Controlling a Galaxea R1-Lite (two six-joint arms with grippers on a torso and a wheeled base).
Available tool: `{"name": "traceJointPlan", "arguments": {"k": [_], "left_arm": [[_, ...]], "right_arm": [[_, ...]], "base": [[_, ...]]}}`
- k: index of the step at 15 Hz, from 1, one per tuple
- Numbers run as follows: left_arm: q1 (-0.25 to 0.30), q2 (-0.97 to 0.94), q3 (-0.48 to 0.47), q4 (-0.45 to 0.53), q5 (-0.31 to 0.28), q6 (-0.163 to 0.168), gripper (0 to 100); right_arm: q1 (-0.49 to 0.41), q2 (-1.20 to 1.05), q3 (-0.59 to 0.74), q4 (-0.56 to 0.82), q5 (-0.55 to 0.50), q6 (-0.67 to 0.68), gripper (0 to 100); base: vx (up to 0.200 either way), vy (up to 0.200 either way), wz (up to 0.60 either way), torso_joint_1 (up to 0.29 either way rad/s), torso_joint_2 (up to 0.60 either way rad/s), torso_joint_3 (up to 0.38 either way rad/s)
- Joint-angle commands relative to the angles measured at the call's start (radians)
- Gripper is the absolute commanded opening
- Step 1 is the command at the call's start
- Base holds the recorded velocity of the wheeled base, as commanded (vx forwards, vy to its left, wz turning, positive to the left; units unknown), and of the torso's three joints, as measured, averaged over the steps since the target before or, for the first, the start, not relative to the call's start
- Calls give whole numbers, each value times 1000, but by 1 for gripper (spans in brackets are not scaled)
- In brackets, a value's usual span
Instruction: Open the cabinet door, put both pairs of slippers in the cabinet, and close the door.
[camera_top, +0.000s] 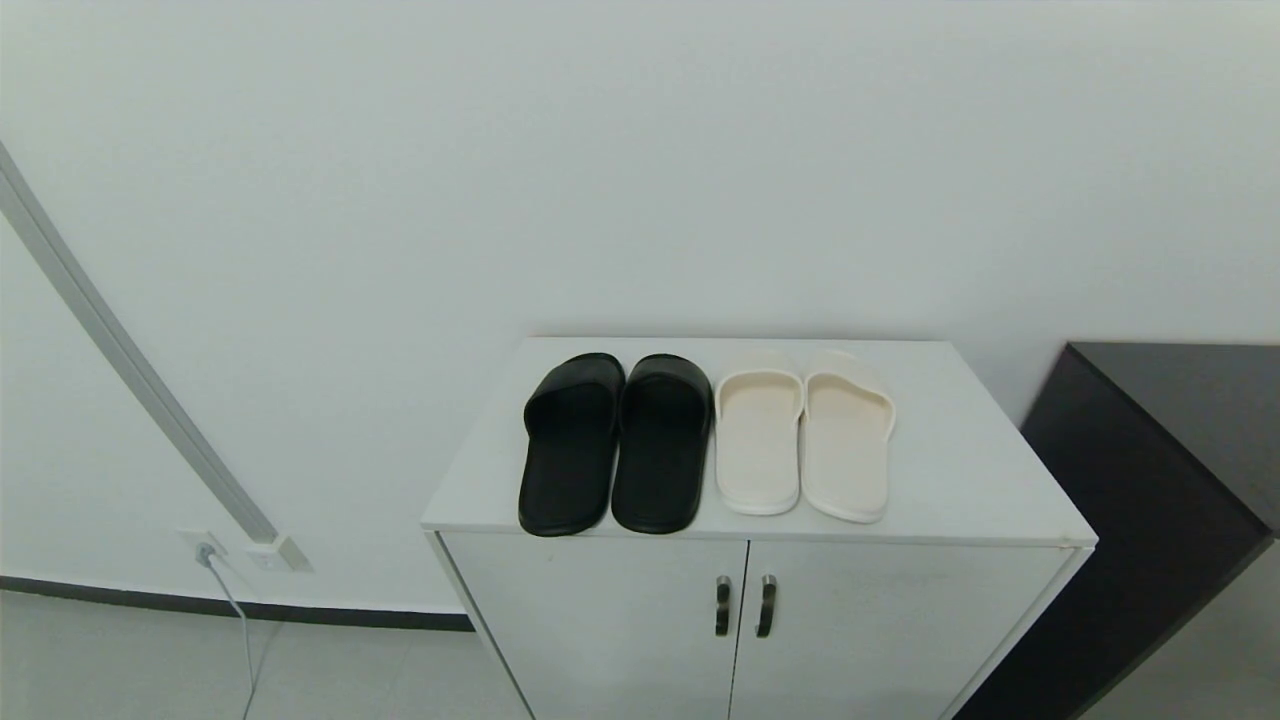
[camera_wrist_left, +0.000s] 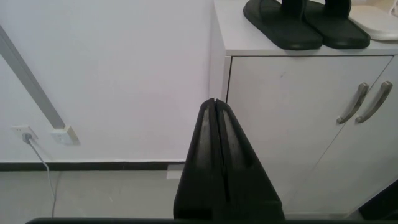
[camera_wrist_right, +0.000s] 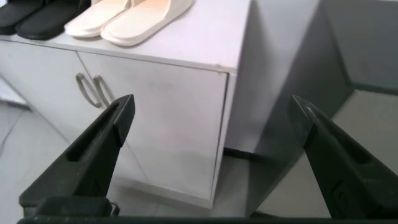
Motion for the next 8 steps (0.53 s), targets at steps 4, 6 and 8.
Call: {"name": "traceJointPlan", "arguments": {"k": [4, 6, 8], "left_arm": [[0, 2, 0, 0, -1, 0, 0], [0, 0, 0, 0, -1, -2, 0], [0, 2, 0, 0, -1, -2, 0]], "right_arm": [[154, 442, -100, -132, 18, 37, 100], [231, 549, -183, -141, 4, 92, 100], [323, 640, -240, -177, -73, 132, 100]], "base": [[0, 0, 0, 0, 0, 0], [0, 0, 0, 0, 0, 0], [0, 0, 0, 0, 0, 0]]}}
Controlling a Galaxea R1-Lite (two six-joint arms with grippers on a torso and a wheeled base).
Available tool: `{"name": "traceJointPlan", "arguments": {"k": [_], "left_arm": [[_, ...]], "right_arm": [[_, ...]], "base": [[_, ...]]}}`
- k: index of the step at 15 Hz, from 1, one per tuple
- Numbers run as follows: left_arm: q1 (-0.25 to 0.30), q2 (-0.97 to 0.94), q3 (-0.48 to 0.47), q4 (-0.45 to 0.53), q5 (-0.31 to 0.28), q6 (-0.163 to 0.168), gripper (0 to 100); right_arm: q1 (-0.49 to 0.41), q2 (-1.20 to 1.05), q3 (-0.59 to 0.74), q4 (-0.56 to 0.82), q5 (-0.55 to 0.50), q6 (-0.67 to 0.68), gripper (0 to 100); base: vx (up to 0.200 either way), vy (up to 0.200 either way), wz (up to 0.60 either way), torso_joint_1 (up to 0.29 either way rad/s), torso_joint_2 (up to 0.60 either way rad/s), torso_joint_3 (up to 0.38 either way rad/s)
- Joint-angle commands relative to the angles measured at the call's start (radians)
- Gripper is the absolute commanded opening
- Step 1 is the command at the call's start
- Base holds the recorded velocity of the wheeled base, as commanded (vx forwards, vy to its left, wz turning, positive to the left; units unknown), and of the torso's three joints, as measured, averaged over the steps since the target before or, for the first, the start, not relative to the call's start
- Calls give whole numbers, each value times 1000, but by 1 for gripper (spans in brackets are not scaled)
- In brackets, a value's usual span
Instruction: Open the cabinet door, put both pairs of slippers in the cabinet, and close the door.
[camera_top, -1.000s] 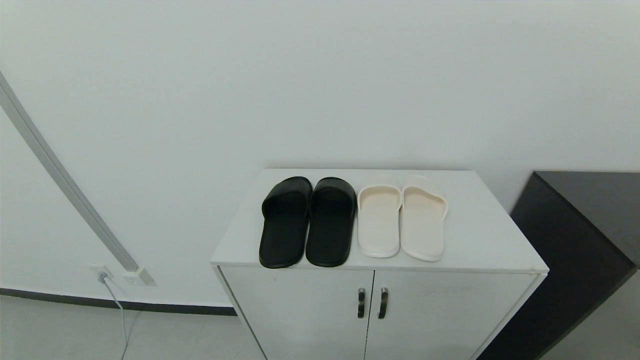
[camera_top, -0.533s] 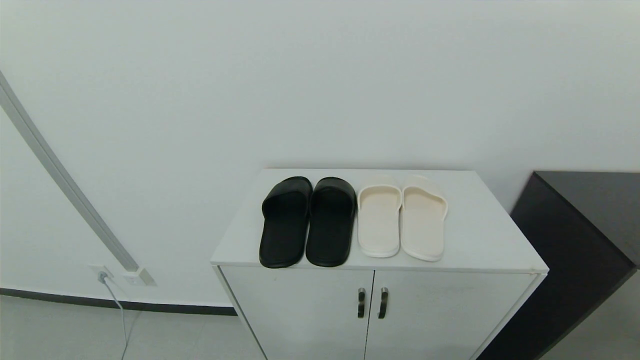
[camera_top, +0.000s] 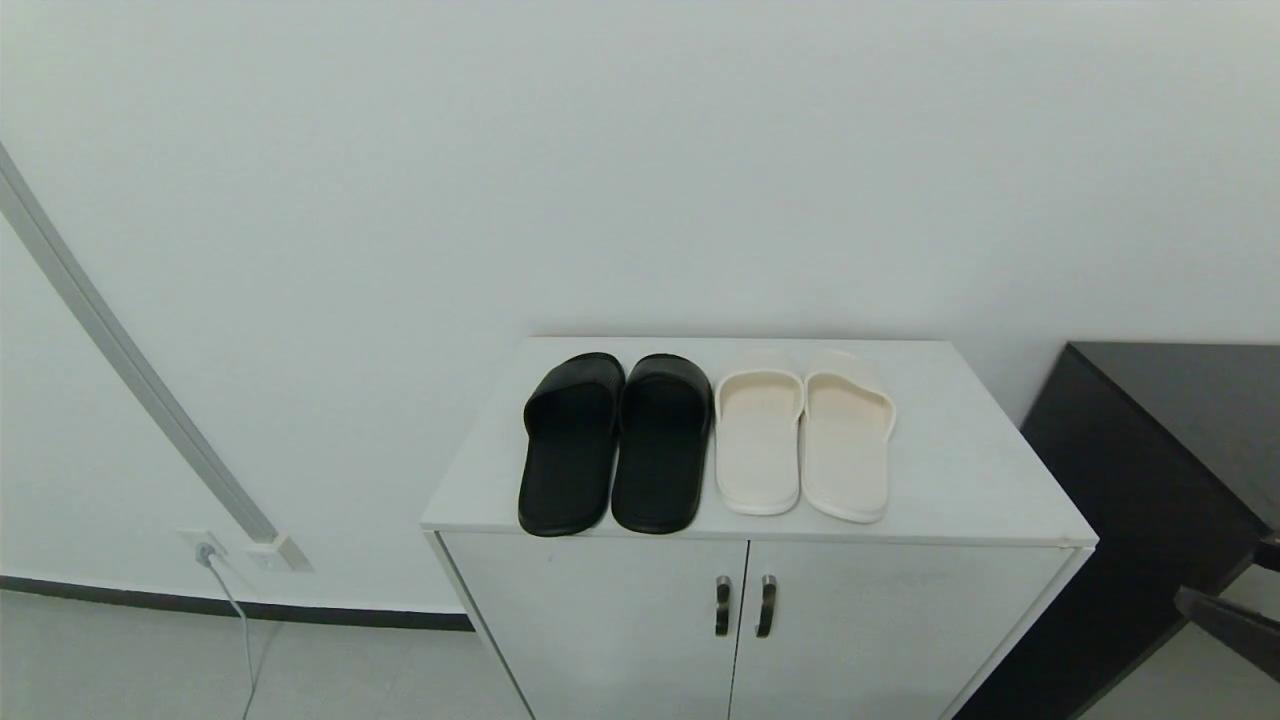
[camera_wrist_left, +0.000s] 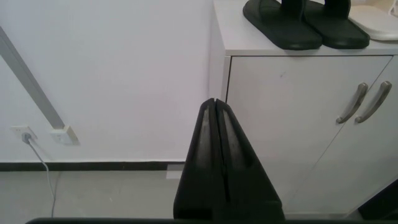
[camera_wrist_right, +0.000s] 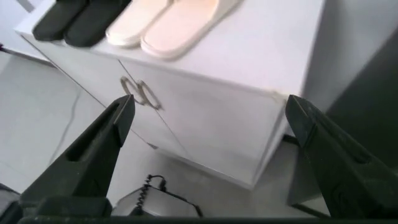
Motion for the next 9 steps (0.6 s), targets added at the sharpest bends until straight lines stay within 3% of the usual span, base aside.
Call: {"name": "traceJointPlan", "arguments": {"k": [1, 5, 9], "left_arm": [[0, 2, 0, 0, 0, 0, 0], [0, 2, 0, 0, 0, 0, 0], [0, 2, 0, 1, 0, -2, 0]], "right_arm": [[131, 186, -83, -51, -85, 46, 100], [364, 445, -195, -197, -295, 144, 100], [453, 661, -359, -264, -426, 207, 100]], "base": [[0, 0, 0, 0, 0, 0], [0, 0, 0, 0, 0, 0], [0, 0, 0, 0, 0, 0]]}}
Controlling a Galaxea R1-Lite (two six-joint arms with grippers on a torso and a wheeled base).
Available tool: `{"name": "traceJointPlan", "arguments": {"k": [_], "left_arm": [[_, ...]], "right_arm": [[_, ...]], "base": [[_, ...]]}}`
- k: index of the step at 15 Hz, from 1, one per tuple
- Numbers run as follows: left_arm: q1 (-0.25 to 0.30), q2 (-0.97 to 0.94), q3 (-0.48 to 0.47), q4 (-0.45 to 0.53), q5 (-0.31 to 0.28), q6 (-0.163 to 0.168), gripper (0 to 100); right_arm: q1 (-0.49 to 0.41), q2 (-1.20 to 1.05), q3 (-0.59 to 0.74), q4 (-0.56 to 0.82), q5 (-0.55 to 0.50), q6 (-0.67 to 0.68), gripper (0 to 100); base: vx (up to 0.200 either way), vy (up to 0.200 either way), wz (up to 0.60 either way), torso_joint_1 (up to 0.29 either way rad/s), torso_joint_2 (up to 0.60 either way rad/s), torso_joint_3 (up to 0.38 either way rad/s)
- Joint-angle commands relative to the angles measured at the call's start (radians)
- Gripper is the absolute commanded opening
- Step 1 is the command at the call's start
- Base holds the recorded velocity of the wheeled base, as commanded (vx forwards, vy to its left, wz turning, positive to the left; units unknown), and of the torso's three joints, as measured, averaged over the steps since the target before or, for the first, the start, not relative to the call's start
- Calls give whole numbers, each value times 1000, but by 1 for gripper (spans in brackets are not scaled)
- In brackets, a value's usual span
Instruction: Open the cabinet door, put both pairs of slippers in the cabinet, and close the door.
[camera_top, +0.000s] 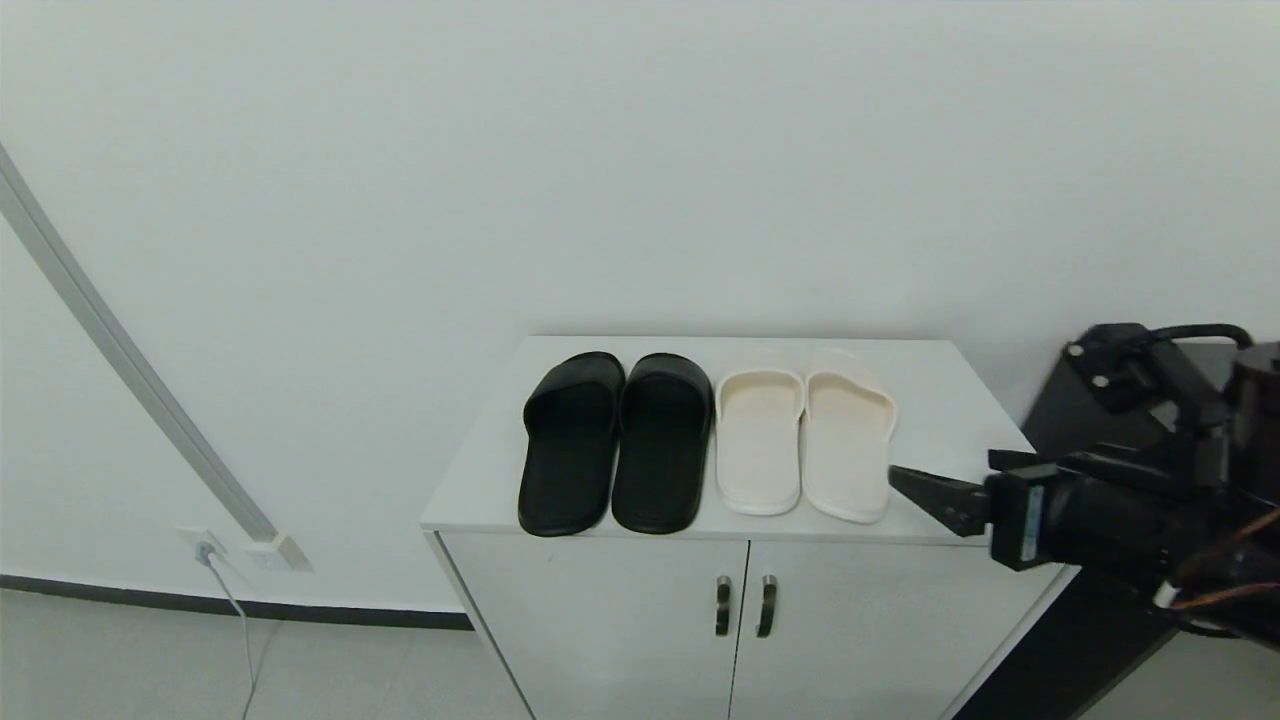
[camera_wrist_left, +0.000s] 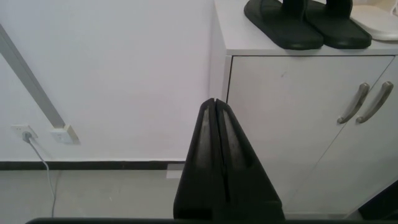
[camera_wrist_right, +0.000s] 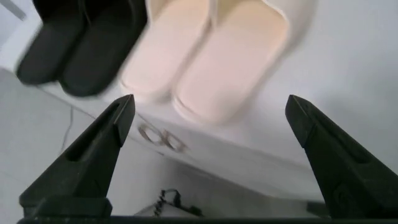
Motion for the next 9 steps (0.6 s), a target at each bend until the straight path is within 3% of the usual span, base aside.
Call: {"name": "traceJointPlan", "arguments": {"k": [1, 9], "left_arm": [[0, 0, 0, -1, 0, 0, 0], [0, 0, 0, 1, 2, -2, 0]], "right_arm": [[67, 189, -138, -17, -63, 38, 100], [113, 538, -455, -27, -376, 45, 100]], "base": [[0, 0, 0, 0, 0, 0], [0, 0, 0, 0, 0, 0]]}}
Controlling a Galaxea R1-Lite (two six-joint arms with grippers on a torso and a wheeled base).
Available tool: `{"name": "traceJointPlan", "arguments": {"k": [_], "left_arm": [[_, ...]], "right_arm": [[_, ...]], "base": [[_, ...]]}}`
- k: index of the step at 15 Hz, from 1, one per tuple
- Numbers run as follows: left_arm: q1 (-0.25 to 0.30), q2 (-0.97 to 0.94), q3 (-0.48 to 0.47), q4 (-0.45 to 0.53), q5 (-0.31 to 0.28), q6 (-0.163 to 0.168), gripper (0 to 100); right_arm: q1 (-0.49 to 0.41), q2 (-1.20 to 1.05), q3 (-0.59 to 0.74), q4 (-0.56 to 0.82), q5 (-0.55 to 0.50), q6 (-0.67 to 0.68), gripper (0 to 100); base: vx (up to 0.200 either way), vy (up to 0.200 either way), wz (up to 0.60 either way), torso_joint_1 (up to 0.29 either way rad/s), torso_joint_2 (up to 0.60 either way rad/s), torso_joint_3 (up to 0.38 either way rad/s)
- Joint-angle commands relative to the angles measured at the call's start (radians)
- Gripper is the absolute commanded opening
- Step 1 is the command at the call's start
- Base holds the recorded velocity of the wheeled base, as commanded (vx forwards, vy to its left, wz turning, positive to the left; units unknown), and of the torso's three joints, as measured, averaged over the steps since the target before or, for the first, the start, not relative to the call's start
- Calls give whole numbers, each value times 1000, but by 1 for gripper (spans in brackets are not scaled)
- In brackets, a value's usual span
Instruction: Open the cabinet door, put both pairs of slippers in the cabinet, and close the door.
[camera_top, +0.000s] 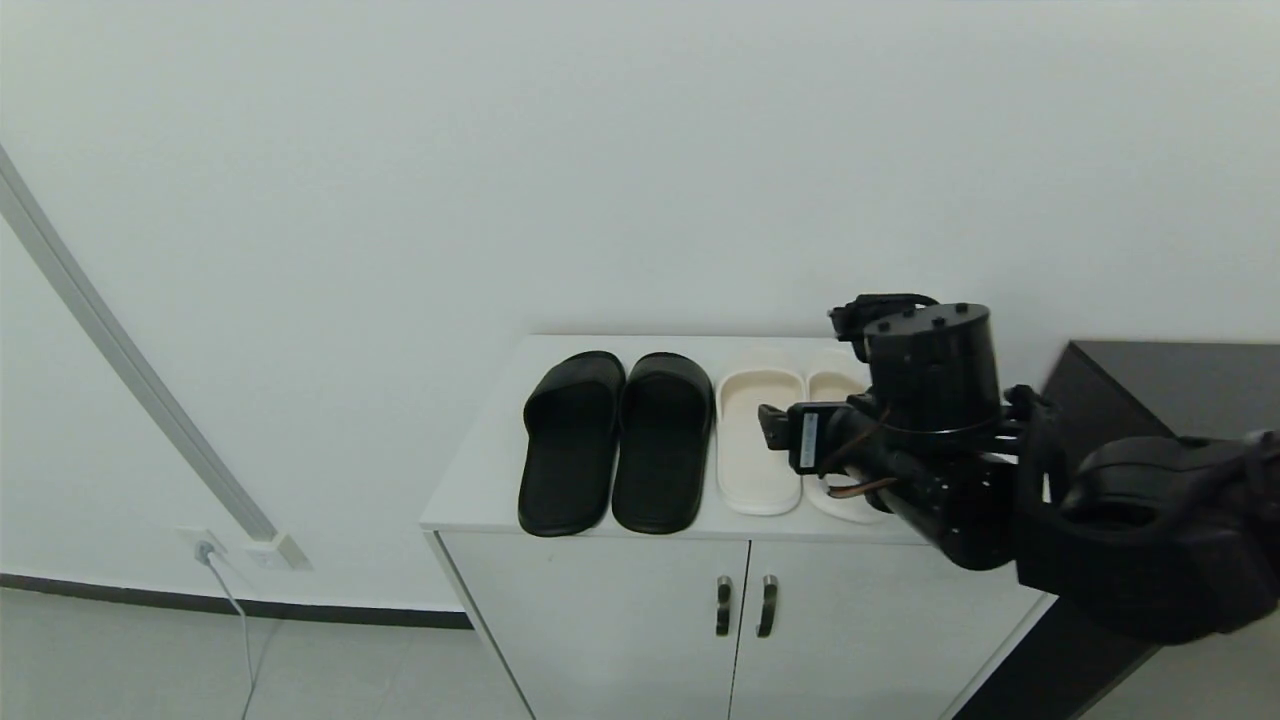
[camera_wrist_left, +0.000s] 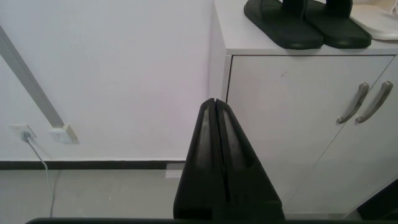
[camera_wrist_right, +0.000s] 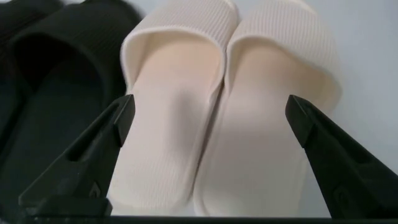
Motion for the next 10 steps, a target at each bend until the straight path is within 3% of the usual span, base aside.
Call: {"name": "traceJointPlan", "arguments": {"k": [1, 5, 10], "left_arm": [[0, 0, 0, 0, 0, 0, 0], [0, 0, 0, 0, 0, 0, 0], [0, 0, 0, 0, 0, -2, 0]], "right_arm": [[2, 145, -96, -14, -71, 0, 100], [-19, 286, -254, -24, -183, -6, 100], [-64, 345, -346, -25, -193, -9, 100]], "base": [[0, 0, 0, 0, 0, 0], [0, 0, 0, 0, 0, 0], [0, 0, 0, 0, 0, 0]]}}
